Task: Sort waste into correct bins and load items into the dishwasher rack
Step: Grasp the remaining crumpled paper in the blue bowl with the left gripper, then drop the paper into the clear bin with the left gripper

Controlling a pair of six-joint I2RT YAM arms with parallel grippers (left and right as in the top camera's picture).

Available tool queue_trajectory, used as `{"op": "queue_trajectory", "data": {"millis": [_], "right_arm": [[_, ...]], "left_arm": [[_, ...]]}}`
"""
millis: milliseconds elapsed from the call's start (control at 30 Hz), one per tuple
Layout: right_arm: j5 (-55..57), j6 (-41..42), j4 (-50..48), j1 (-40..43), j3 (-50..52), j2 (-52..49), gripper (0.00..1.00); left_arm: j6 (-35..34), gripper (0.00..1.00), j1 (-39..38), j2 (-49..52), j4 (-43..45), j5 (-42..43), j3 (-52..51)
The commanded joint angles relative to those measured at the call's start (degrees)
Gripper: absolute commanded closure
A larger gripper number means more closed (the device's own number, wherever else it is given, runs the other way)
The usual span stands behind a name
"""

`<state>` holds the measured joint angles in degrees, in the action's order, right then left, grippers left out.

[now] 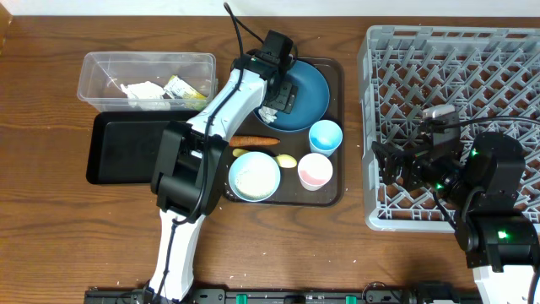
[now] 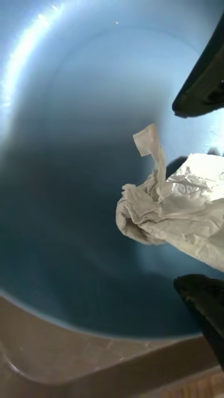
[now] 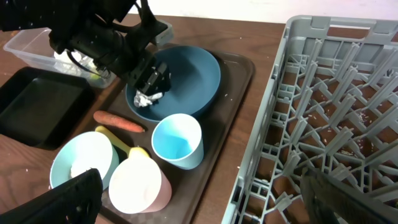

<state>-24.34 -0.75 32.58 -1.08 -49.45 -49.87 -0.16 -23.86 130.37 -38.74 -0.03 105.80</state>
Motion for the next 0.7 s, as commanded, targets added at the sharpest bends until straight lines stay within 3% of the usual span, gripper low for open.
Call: {"op": "queue_trajectory", "data": {"millis": [0,100,167,467,667], "right_arm": [[0.6,-1.0,0.2,0.6,-1.1,-0.1,0.01],[0.5,-1.0,0.2,0.6,-1.1,-0.1,0.01],[0.5,-1.0,0.2,0.6,-1.1,-0.1,0.01],[0.6,-1.0,0.3,0.6,-1.1,-0.1,0.01],[0.5,-1.0,0.3,0.6,-1.1,-0.1,0.01]], "left_arm": [[0.6,0.36,-0.3,-0.3,0.0,-0.7,0.1],[0.6,0.78,-0.3,-0.3,0.0,-0.7,-0.3],[0.6,0.94,-0.3,-0.3,0.0,-0.7,-0.2],[-3.3,0.94,1.6,-8.9,0.0,-0.7,0.7],[-5.5,0.94,8.1,-18.1,-2.0,-1.2,0.7]]}}
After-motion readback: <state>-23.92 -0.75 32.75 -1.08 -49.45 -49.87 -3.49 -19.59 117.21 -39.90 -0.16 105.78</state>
